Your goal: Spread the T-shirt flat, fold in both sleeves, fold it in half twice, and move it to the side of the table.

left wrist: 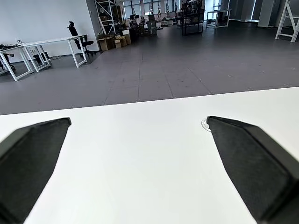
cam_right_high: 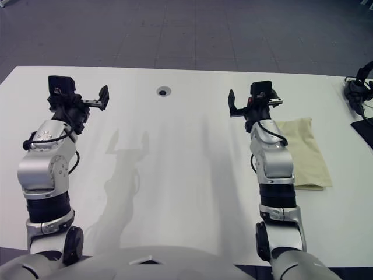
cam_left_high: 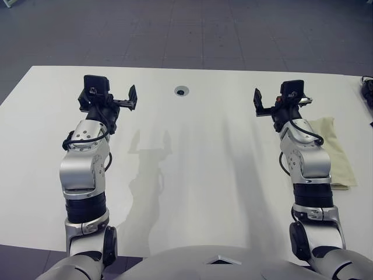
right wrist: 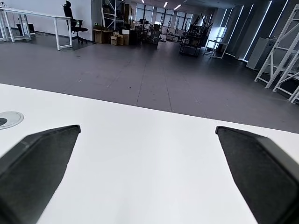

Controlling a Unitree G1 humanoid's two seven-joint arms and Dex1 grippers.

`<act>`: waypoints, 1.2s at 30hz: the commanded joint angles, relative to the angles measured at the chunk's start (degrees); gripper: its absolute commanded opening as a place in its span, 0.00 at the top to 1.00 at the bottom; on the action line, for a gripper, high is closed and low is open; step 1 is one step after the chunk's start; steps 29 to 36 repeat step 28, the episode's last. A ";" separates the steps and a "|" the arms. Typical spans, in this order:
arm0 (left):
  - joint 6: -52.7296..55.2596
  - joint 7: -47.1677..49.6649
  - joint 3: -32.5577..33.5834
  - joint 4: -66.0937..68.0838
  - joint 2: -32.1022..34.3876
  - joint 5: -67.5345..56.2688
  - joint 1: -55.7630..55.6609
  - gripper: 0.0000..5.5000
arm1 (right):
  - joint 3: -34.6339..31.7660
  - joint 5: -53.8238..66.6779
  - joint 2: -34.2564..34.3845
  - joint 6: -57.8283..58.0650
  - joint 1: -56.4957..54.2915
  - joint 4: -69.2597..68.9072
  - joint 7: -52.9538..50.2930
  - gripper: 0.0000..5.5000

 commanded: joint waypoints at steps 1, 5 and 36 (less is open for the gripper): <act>-0.37 0.60 -0.68 0.35 -0.74 0.21 -0.84 0.02 | -0.46 -1.01 0.80 0.49 -1.30 0.71 0.46 0.02; -0.25 0.60 -1.51 0.08 -1.10 0.22 -0.72 0.02 | -0.48 -1.69 1.52 0.31 -0.71 0.51 0.62 0.02; -1.29 0.17 -2.23 2.66 -0.99 0.28 -2.67 0.02 | -1.21 -4.57 4.00 -0.20 0.33 0.21 0.81 0.02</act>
